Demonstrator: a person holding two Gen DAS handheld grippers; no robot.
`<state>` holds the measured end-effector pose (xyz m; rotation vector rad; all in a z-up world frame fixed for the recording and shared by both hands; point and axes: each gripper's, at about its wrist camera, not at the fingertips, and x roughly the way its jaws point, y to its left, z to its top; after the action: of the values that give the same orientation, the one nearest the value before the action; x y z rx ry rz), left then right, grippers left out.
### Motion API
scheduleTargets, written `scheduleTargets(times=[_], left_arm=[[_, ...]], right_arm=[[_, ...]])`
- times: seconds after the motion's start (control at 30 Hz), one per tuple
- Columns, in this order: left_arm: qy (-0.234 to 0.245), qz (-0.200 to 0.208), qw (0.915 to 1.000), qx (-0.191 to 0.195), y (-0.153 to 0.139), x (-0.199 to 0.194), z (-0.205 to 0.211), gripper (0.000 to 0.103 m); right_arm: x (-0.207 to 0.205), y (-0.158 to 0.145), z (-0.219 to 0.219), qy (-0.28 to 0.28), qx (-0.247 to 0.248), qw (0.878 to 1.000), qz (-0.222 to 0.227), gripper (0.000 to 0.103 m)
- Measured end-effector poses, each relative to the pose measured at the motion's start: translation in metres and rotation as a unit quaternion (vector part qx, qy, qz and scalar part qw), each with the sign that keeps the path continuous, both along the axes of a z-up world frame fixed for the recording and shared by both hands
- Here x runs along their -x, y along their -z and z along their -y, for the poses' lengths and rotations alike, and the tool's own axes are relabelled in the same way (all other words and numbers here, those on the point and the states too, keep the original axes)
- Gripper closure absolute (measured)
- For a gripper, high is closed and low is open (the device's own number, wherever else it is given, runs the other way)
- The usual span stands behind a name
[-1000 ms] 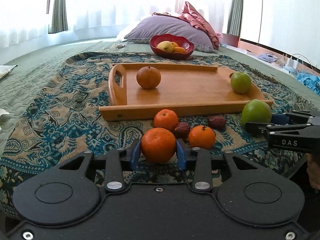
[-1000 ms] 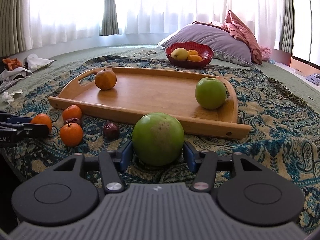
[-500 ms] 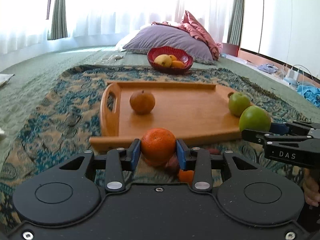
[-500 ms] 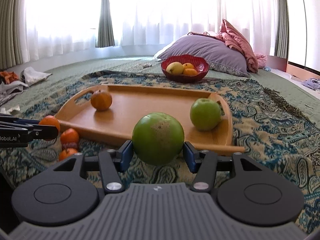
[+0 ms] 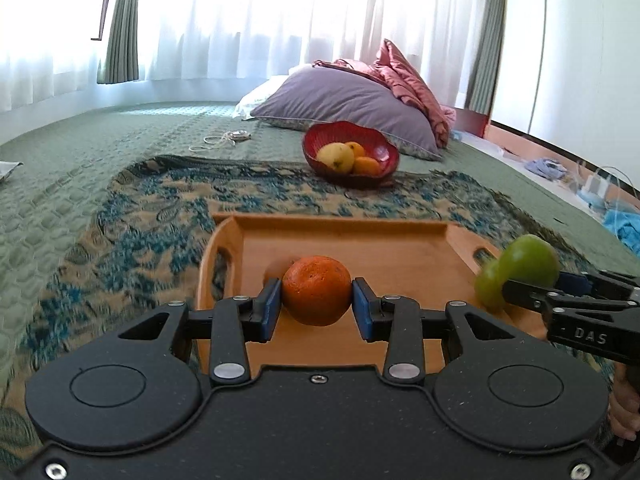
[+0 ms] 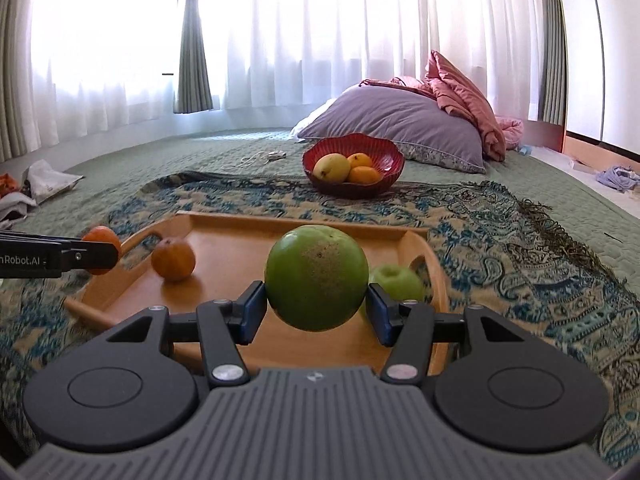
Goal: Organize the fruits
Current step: 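Lower the tangerine onto the tray with left tool while right tool releases the pomelo there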
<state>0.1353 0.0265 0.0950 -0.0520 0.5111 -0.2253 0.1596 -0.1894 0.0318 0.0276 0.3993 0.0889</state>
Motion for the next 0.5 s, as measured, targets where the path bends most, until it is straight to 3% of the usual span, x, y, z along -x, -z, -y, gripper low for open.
scheduleTargets(times=[0.3,0.5], left_arm=[[-0.009,-0.034,0.9993,0.01,-0.016,-0.07,-0.002,0.067],[-0.014,-0.072,0.9972,0.012,-0.011,-0.114,-0.003,0.067]], right_arm=[[-0.058,-0.018,0.014,0.015,0.0,0.999,-0.05,0.045],[-0.103,-0.026,0.032,0.025,-0.019,0.995,-0.099,0.045]])
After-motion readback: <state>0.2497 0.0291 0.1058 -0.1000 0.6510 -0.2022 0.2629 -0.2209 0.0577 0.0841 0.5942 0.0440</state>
